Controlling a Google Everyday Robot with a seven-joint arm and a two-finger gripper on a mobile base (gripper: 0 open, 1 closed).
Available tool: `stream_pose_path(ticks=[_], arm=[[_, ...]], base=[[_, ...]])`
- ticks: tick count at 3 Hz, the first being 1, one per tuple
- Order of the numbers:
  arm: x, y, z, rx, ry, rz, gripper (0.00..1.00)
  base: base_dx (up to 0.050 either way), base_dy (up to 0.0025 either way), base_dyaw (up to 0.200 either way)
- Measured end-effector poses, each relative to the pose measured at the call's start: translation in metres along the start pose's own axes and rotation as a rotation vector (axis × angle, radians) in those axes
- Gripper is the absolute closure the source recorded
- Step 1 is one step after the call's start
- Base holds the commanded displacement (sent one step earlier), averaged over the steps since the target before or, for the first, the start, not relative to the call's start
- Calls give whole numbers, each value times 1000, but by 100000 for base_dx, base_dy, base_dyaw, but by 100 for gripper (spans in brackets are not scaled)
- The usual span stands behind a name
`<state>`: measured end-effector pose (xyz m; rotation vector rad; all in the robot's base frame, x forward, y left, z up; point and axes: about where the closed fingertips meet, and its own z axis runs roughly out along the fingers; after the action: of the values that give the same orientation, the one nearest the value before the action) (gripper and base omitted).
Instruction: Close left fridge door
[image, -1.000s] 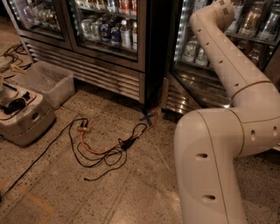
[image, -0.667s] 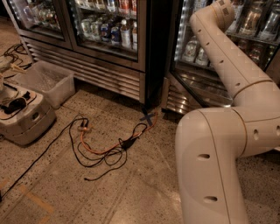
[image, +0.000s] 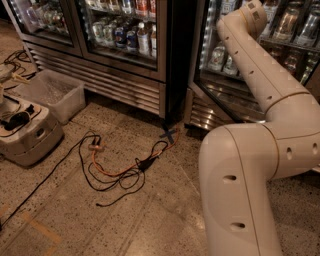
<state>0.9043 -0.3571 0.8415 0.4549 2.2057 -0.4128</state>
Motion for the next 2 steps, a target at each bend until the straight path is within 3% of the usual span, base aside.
stream_pose_path(ticks=[2], arm=[[5, -18, 6, 58, -2, 21, 100]], base=[[0, 0, 0]])
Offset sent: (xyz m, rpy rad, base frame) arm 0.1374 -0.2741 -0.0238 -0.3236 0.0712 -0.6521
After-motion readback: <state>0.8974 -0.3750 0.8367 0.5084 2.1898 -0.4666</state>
